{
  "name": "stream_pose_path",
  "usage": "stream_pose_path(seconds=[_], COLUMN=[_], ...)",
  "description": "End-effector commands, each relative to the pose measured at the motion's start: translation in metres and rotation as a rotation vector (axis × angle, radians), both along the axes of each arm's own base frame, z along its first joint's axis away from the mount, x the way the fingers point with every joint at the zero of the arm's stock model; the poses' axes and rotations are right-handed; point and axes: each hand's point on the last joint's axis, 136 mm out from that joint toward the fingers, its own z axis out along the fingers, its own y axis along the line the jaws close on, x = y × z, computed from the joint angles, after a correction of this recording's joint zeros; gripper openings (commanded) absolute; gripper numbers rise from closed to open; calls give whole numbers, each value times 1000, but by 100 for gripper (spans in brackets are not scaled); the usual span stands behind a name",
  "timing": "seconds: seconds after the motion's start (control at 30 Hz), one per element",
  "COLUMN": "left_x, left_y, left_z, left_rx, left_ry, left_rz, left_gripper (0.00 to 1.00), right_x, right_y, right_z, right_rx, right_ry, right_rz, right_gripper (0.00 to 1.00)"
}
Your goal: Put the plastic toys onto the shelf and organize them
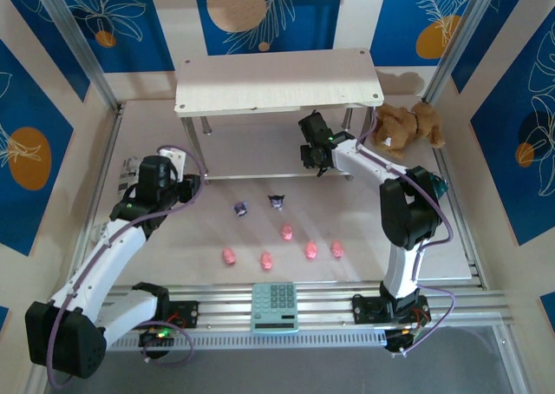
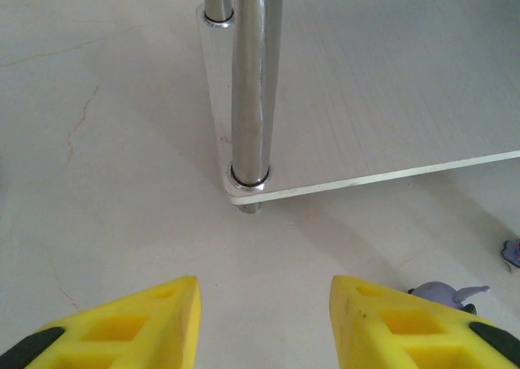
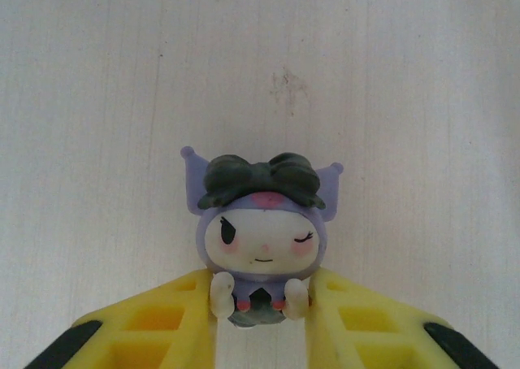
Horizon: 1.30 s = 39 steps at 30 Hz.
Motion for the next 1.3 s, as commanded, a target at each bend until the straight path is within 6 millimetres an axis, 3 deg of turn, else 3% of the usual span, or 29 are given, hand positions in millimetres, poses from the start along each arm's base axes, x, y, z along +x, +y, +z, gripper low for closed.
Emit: stream_pose_path(seconds=[0.0,0.2,0.57,0.83,1.07,1.27], left_x=[3,2,-3,-26,-48,-58], left_y=[-2,-1,-4,-32,-75,-104], left_z=[11,13,11,-11,-39,-62], left_rx=[7,9,-1,-31,-80,-150], left_ry=[-20,-26,-15,77,196,276], left_rz=[-7,-1,-27,-118,-294,-420], left_gripper=[46,47,48,50,51,52], right_x=[4,7,-1,-48,-103,-130], right_y=[-6,-7,-9,-22,-34,-31], right_z=[-9,-4,11,42,50,58], right_rx=[11,13,39,71,57,118], right_ry=[38,26,4,-17,28,31], right_rz=[-30,-35,-48,-77,-61,-45], right_gripper=[34,50,59,60,60,60])
